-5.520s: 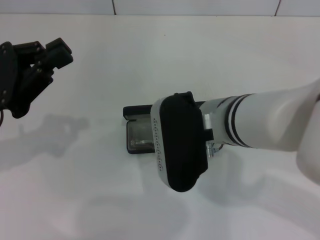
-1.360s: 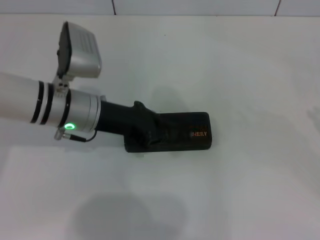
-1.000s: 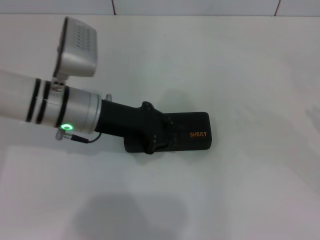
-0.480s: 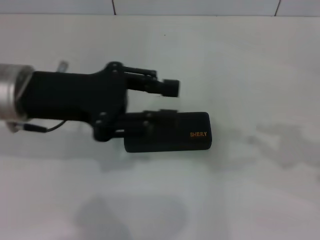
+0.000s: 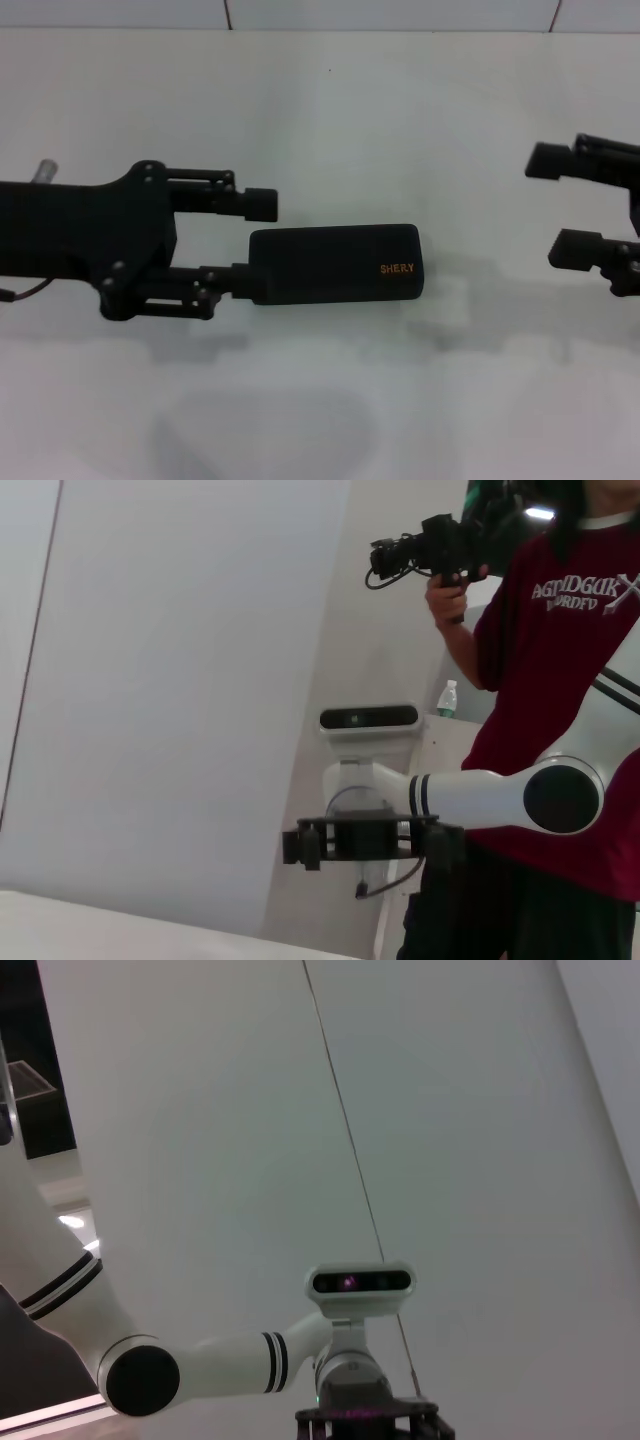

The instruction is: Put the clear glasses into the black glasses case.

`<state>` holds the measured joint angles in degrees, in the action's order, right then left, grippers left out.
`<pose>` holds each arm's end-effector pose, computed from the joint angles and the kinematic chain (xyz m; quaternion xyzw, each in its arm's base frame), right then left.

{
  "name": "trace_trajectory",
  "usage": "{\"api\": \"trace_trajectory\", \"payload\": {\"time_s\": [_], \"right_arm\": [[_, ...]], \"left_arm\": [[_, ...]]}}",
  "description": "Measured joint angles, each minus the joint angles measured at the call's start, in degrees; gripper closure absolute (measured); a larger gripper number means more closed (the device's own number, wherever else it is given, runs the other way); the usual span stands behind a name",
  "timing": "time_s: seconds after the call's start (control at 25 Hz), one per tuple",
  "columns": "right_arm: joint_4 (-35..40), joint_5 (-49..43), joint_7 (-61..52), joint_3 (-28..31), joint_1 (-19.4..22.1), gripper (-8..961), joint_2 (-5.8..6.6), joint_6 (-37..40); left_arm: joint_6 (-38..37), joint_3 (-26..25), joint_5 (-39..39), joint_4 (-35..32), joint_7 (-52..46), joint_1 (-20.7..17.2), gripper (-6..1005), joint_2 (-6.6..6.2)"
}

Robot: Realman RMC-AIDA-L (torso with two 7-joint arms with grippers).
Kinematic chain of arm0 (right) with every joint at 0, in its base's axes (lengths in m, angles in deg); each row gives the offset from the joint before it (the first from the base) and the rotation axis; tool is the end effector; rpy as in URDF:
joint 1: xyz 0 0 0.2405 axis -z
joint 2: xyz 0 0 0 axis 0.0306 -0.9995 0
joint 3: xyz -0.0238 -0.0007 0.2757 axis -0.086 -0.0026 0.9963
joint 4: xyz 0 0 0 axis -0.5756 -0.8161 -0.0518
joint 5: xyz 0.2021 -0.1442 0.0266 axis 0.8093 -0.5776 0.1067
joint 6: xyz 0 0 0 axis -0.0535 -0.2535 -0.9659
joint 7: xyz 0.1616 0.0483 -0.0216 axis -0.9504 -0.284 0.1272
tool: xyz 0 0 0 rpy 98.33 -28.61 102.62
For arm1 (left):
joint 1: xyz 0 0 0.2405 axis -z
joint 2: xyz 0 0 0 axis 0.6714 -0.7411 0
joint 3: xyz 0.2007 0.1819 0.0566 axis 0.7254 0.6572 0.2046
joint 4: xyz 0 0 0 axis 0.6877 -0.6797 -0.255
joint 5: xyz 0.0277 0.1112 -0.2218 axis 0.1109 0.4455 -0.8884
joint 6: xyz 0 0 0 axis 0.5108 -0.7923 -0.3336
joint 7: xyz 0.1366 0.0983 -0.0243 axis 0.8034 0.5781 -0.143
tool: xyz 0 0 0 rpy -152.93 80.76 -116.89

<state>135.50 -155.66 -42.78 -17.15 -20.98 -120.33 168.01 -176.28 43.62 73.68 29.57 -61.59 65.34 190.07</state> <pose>0.2227 0.3198 0.0414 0.8966 -0.0858 -0.4342 0.0136 -0.2302 0.3177 0.0426 0.9288 0.0808 0.3581 0.0501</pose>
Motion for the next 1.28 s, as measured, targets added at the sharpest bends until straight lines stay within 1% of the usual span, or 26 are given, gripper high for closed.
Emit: {"api": "trace_trajectory", "payload": {"time_s": [0.08,0.32,0.76,0.88,1.08,1.16,1.28], "right_arm": [[-0.1,0.0,-0.1,-0.2,-0.4,233,-0.04,-0.1],[-0.2,-0.2,-0.2,-1.9,-1.1,66,-0.14,-0.7],[-0.3,-0.4,-0.2,-3.8,-1.4,74,-0.18,-2.1],[-0.3,-0.1,-0.2,-5.7,-1.6,74,-0.18,-3.4],[-0.3,0.0,-0.1,-6.5,-2.0,74,-0.32,-4.2],[-0.4,0.1,0.3,-8.1,-2.4,74,-0.42,-5.9],[-1.2,0.2,2.2,-12.9,-3.6,74,-0.57,-10.7]], "left_arm": [[-0.1,0.0,0.1,0.0,0.2,-0.3,349,-0.03],[-0.4,0.0,0.1,0.0,0.4,-0.6,350,-0.07],[-0.8,0.0,0.1,0.0,0.4,-0.8,350,-0.12],[-0.9,0.1,0.1,0.0,0.4,-1.2,349,-0.17],[-0.9,0.0,0.7,0.0,0.6,-1.3,349,-0.26],[-0.8,-0.1,0.9,0.3,1.1,-1.4,350,-0.29],[-0.8,-0.3,1.0,1.9,2.7,-1.4,350,-0.61]]}}
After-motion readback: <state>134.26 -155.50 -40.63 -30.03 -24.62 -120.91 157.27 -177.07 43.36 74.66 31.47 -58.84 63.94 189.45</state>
